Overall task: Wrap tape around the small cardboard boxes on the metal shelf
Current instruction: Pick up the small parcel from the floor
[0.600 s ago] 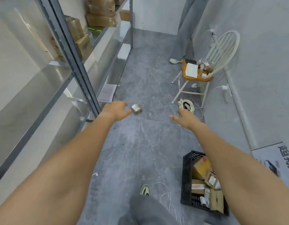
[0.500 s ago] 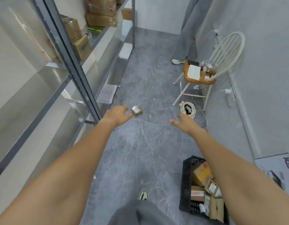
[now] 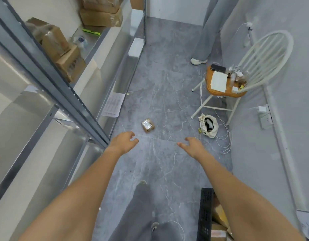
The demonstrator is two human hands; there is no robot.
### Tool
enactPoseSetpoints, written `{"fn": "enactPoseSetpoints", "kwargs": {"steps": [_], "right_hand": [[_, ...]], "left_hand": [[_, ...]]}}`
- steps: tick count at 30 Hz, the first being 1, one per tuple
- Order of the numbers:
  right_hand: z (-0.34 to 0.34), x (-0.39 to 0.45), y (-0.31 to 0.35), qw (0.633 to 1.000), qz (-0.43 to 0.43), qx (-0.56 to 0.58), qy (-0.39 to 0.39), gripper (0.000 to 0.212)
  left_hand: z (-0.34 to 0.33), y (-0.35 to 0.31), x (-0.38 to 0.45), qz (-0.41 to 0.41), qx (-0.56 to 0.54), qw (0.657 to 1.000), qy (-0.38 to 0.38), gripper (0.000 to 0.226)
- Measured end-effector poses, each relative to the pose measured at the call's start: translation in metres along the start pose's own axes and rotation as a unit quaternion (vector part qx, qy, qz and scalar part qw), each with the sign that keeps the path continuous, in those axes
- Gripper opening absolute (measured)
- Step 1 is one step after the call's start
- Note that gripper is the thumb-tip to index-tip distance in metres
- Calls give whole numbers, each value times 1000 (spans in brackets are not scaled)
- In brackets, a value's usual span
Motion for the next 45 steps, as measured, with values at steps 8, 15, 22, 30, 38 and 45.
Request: {"fn": "enactPoseSetpoints", "kwargs": {"steps": [8, 15, 22, 30, 38, 45], "right_hand": [[35, 91, 27, 999, -35, -8, -1, 69], [77, 189, 37, 999, -50, 14, 18, 71], [80, 309, 54, 998, -30, -2, 47, 68], [-42, 465, 44, 962, -143, 232, -15, 31], [-270, 687, -39, 942, -241, 206, 108, 63], [-391, 822, -77, 856, -271, 273, 346, 62]], "left_hand": [[41, -22, 116, 25, -65, 997, 23, 47], [58, -55, 218, 39, -78, 996, 36, 48], [44, -46, 320, 82, -96, 992, 27, 49], [-39, 25, 494, 109, -103, 988, 24, 51], [-242, 152, 716, 65, -104, 992, -10, 67], [-390, 246, 843, 66, -161, 983, 62, 46]]}}
Point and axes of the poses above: each hand's wrist, its own x-axis towards the middle knuckle, its own z-axis out of the back of the hand, y = z × x, the point moved 1 cm from there along x, towards the middle knuckle, and after that the axes turned 1 degree about x, right-handed, at the moved point
